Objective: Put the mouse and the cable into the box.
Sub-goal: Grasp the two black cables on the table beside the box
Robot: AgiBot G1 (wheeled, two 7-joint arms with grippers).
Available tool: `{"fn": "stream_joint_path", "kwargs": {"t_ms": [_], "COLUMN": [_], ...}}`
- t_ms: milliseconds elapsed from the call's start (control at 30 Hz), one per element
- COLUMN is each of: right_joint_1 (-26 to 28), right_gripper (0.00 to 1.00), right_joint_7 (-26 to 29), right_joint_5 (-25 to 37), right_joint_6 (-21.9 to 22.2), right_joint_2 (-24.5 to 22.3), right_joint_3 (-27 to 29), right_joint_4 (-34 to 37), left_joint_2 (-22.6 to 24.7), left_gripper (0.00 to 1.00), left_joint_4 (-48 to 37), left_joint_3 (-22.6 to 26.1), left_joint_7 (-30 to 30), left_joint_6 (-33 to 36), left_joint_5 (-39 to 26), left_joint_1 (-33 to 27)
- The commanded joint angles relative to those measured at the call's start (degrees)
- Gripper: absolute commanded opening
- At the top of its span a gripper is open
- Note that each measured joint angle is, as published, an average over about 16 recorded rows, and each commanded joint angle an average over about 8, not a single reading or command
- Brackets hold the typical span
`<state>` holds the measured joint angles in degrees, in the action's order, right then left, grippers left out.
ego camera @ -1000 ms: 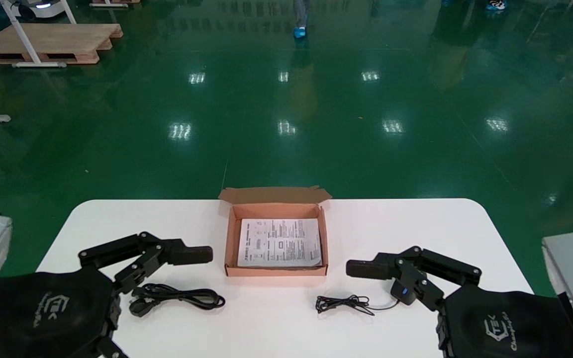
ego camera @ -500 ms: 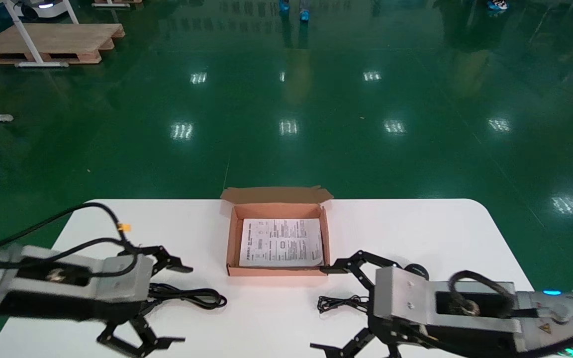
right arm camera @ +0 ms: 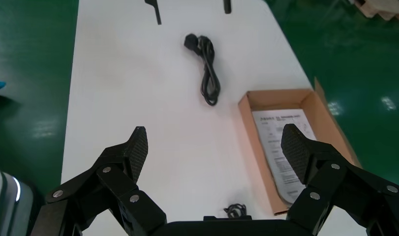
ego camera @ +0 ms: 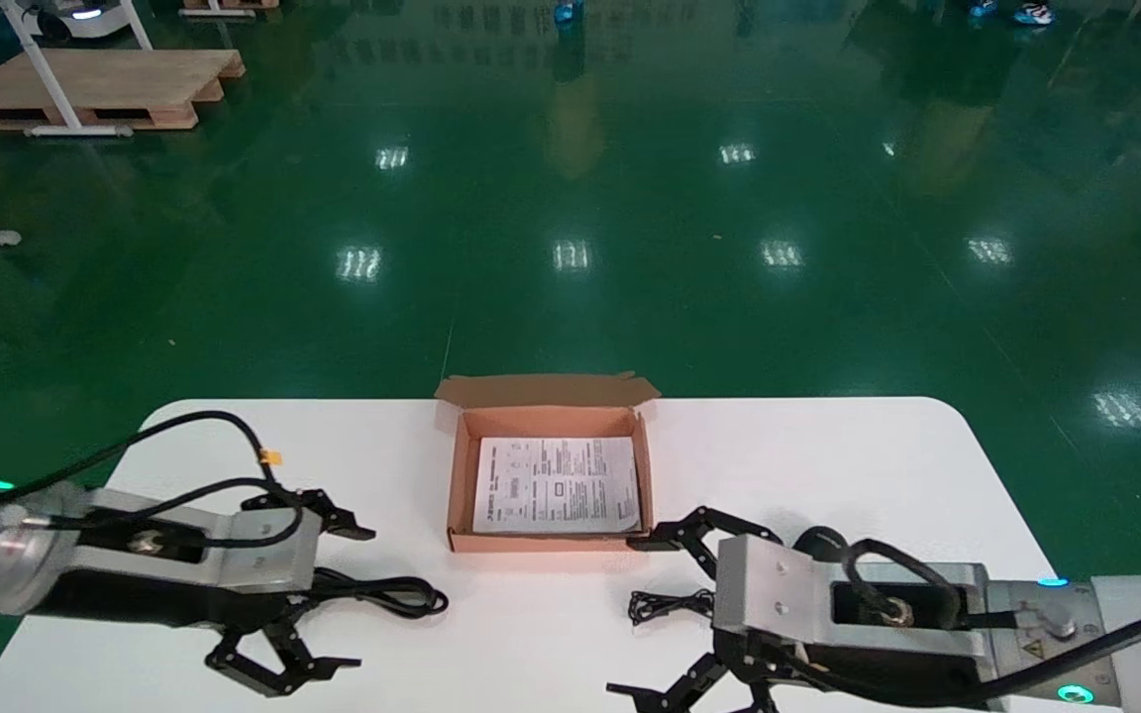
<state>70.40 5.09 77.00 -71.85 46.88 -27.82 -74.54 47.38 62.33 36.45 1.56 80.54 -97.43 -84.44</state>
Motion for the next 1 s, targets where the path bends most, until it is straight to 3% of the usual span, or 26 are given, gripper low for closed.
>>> {"fn": "stream_joint_path", "kwargs": {"t_ms": [33,233,367,600,1000], "right_joint_1": [0.01,0.41,0.15,-1.18,-2.30], "right_gripper": [1.00,1.00,1.00,1.00,1.00], "right_joint_7": [0.24,1.83,2.45,3.09,3.37], "right_joint_5": [0.39,2.17,2.37,2.10,2.00], "right_joint_6": [0.25,1.07,1.05,0.89,0.84], "right_joint_2": [0.29,1.09,0.62,-0.62,-2.41], "right_joint_3": [-0.20,-1.03,-1.08,-0.99,-0.63], "right_joint_4": [0.13,-0.43,-0.89,-1.55,-1.95], "left_joint_2": [0.37,5.93,8.97,11.95,14.03], "left_gripper": [1.00,1.00,1.00,1.00,1.00], "left_joint_4": [0.55,-7.46,-13.94,-20.64,-24.45], "left_joint_3": [0.50,3.93,4.96,4.63,4.73], "left_joint_7": [-0.88,-6.98,-9.80,-13.89,-19.31], "left_joint_6": [-0.84,-10.99,-15.32,-19.29,-21.12], "left_joint_5": [-1.27,-10.69,-13.62,-13.26,-12.33], "left_joint_1": [0.36,2.72,2.45,1.94,2.46]}}
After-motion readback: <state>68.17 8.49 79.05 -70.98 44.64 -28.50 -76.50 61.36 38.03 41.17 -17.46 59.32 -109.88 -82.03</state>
